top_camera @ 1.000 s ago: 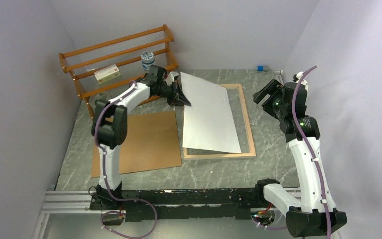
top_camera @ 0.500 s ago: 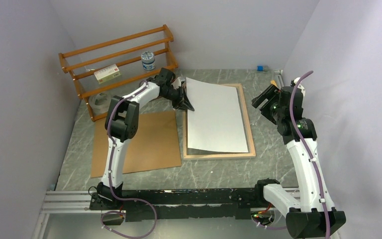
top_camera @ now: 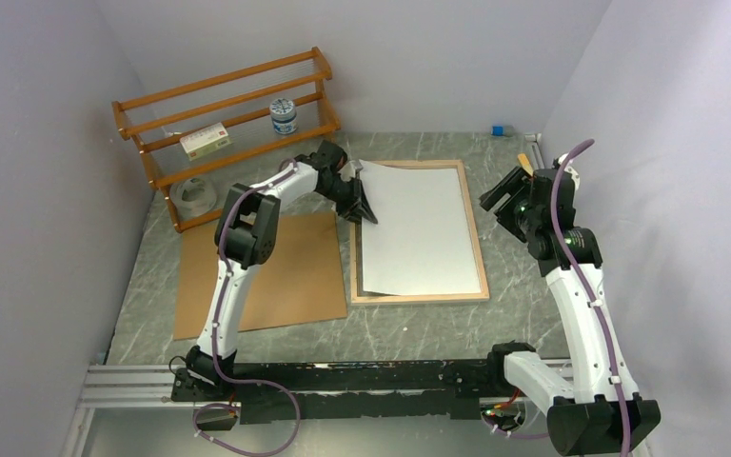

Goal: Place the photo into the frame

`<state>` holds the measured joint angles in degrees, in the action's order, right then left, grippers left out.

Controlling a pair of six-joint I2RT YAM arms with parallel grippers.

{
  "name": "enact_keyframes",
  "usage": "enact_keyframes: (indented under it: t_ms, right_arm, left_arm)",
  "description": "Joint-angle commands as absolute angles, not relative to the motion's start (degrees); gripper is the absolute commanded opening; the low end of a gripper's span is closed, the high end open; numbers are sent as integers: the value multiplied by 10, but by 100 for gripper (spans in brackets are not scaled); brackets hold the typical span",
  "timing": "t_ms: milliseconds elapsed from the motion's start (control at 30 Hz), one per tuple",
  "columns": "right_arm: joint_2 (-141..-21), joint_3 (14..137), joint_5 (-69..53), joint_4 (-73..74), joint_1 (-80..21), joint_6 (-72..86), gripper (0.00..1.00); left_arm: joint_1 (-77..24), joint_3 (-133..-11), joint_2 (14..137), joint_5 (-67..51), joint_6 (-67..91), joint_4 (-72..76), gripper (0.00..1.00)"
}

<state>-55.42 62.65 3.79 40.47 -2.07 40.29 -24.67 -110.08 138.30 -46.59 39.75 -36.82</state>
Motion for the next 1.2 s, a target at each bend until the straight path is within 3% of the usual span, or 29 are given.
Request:
enact_keyframes:
  t_ms: [0, 133, 333, 400, 800, 1033, 1167]
  right_arm:
    - [-550, 620, 30, 384, -18, 409, 75]
    - [-548, 615, 31, 382, -18, 405, 75]
    - [-545, 610, 37, 382, -18, 398, 75]
    - [-544, 608, 36, 380, -18, 398, 76]
    - [-558, 600, 10, 364, -18, 396, 76]
    - [-584, 555, -107, 269, -40, 437, 72]
    - [-625, 552, -69, 215, -138, 465, 72]
  left_arm:
    - [-253, -1145, 1387, -448, 389, -385, 26]
    - [-253, -1152, 1378, -412, 380, -408, 42]
    - [-254, -1156, 1344, -332, 388, -482, 76]
    - [-254, -1159, 1335, -311, 386, -502, 81]
    - [-248, -1138, 1227, -243, 360, -578, 89]
    - [-191, -958, 1055, -91, 328, -561, 87]
    - [-124, -849, 956, -5, 295, -528, 87]
